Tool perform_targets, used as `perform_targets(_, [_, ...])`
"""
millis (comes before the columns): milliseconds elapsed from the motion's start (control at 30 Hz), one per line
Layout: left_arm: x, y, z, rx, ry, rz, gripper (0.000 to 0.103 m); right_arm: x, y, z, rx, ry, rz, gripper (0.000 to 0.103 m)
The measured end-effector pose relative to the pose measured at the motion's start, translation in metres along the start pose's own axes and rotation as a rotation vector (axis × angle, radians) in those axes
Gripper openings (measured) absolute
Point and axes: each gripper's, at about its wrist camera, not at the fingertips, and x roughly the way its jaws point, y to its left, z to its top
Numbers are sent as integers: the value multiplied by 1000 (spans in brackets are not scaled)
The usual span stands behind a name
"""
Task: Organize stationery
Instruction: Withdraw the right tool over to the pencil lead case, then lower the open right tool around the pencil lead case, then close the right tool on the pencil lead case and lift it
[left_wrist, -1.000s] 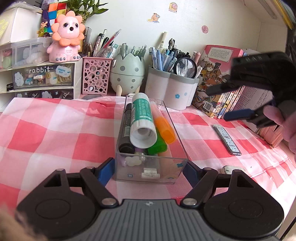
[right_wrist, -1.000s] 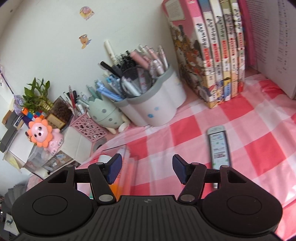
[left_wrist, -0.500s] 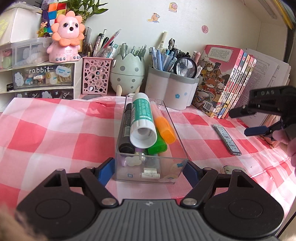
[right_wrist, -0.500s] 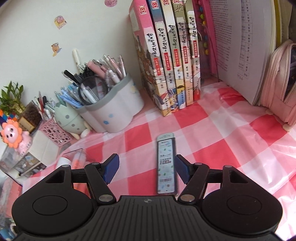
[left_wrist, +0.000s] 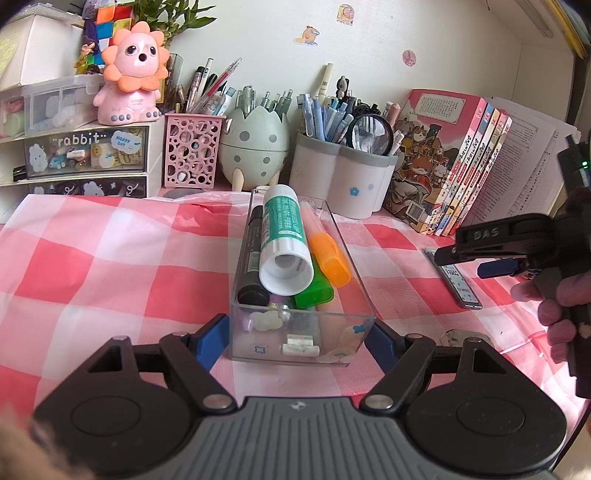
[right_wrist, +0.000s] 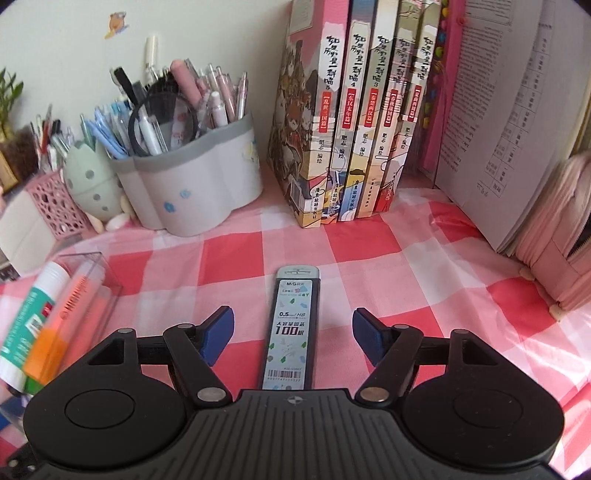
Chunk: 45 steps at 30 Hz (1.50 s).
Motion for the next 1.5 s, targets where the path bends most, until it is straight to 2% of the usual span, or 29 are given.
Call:
perform_targets(567, [0, 0, 0, 0, 0, 0, 52, 13, 8, -3, -69, 6, -66, 67])
perform_targets(733, [0, 0, 0, 0, 0, 0, 52, 12, 10, -3, -84, -2, -62, 63])
perform_targets(1333, [0, 0, 0, 0, 0, 0, 52, 9, 14, -4, -111, -7, -38, 36])
perform_targets(1500, [0, 0, 0, 0, 0, 0, 52, 10, 14, -4, -104, -8, -36, 34])
